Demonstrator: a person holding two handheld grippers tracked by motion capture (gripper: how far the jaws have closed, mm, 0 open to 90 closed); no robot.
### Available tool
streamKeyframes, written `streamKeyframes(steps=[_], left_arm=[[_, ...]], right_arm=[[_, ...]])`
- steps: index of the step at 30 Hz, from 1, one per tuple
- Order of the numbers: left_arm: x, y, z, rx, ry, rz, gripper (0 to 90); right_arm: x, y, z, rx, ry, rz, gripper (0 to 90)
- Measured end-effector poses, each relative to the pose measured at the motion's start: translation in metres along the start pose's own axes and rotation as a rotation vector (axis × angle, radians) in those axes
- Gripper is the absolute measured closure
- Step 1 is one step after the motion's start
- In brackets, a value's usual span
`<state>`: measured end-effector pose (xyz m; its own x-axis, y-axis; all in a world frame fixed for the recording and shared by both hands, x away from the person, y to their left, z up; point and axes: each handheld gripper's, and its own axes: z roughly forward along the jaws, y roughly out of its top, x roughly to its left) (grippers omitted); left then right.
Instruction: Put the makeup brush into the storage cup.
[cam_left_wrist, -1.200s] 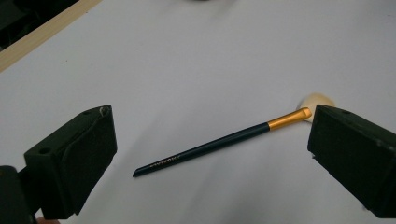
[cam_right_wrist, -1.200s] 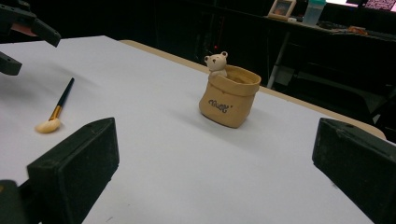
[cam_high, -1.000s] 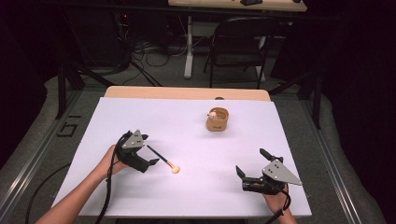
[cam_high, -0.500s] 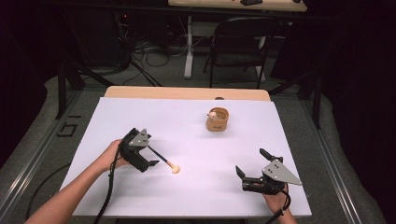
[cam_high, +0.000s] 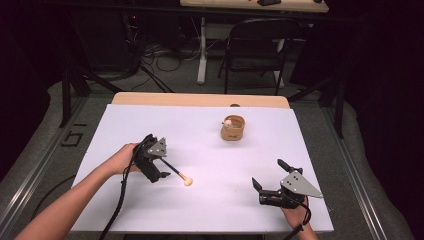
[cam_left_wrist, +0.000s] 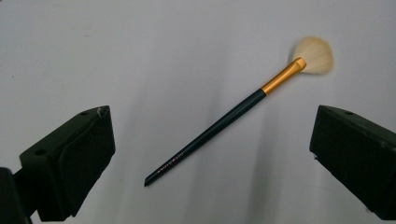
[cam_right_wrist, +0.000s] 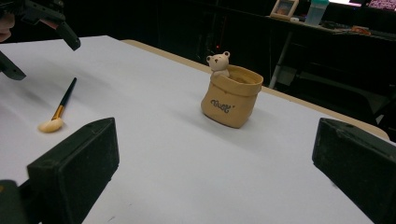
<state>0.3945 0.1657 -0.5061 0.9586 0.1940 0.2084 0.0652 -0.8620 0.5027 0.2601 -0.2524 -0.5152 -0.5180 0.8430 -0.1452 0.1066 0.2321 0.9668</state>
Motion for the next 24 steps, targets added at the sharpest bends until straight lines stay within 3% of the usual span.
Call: streamKeyframes(steps=[24], left_arm=[[0.007, 0.023, 0.01, 0.151, -0.036, 0.208, 0.2]], right_arm=[[0.0, 0.0, 0.0, 0.0, 0.004, 0.0, 0.2]])
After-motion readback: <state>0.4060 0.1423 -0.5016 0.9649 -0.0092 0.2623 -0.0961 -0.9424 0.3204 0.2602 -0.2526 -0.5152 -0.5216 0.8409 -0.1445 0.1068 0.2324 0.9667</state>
